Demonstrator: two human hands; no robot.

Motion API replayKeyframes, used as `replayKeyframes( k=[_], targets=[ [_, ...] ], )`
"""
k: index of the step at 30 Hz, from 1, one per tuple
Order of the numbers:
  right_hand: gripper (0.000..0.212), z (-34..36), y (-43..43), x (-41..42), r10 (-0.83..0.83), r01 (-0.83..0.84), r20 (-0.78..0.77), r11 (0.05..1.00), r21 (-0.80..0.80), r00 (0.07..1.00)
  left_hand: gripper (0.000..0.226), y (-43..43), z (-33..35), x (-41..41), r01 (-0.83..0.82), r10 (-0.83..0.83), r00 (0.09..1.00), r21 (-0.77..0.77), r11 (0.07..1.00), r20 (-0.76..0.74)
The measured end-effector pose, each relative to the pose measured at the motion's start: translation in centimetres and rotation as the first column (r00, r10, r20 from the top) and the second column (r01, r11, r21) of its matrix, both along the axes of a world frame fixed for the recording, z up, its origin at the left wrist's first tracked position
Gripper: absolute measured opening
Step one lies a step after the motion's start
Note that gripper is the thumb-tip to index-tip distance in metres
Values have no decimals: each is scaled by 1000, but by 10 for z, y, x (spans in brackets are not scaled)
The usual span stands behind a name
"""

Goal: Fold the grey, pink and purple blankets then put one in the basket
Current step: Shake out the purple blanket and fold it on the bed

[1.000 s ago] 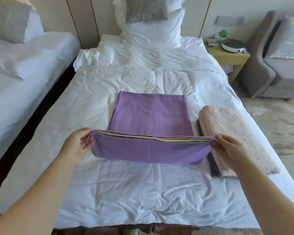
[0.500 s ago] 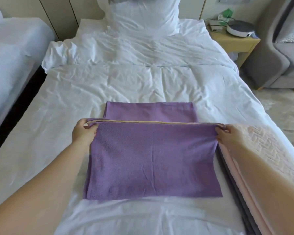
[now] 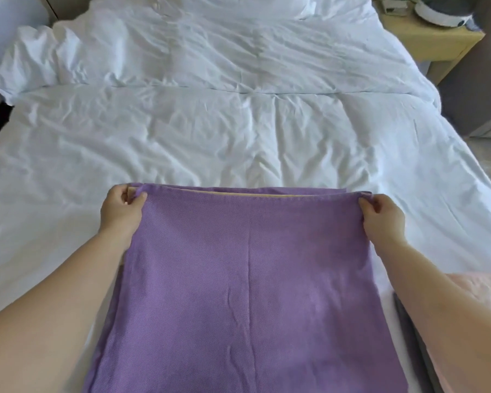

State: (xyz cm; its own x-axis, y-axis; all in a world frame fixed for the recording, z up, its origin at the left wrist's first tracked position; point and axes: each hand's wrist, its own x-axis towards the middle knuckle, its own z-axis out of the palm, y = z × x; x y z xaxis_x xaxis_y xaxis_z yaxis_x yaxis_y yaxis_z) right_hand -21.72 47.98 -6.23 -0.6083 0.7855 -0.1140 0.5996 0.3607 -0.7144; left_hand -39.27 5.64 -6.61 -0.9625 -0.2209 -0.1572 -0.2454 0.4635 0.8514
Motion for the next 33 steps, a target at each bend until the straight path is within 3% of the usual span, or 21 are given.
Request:
replayKeyframes(
  k=[8,13,15,18,20,22,24,25,27,33],
  targets=[
    [22,-35,12,-52,15,-15,16,1000,11,1000,13,6,-39,-36,8,-6,996,15,1000,-84],
    [24,-51,14,-59,16,-15,74,1000,-14,997,15,6,-52,-35,84,-94,993,-138,987,-67],
    [24,-49,13,-60,10,-10,117,1000,1,993,26,10,-49,-35,89,-103,994,-248,965,-41],
    [24,-39,0,-61,-65,37,156,983,181,986,46,27,-34,-25,57,-231,946,-583,810,-228],
    [33,-31,-28,-59,28,-51,85,957,287,996,47,52,-26,-5,211,-518,797,-659,722,-312],
    [41,-31,-71,-52,320,-311,11,910,276,947,47,78,-31,28,472,-795,570,-710,522,-206],
    [46,-43,-113,-40,607,-611,98,754,240,788,50,95,-46,56,619,-911,411,-745,249,37],
    [52,-51,-125,-35,688,-715,195,664,218,699,53,99,-56,62,642,-905,404,-746,176,135],
    [62,-71,-123,-32,684,-776,372,589,227,628,57,101,-73,55,638,-831,504,-749,176,234],
    [66,-85,-54,-36,399,-623,532,699,351,747,60,66,-90,3,498,-649,703,-853,156,292]
  ],
)
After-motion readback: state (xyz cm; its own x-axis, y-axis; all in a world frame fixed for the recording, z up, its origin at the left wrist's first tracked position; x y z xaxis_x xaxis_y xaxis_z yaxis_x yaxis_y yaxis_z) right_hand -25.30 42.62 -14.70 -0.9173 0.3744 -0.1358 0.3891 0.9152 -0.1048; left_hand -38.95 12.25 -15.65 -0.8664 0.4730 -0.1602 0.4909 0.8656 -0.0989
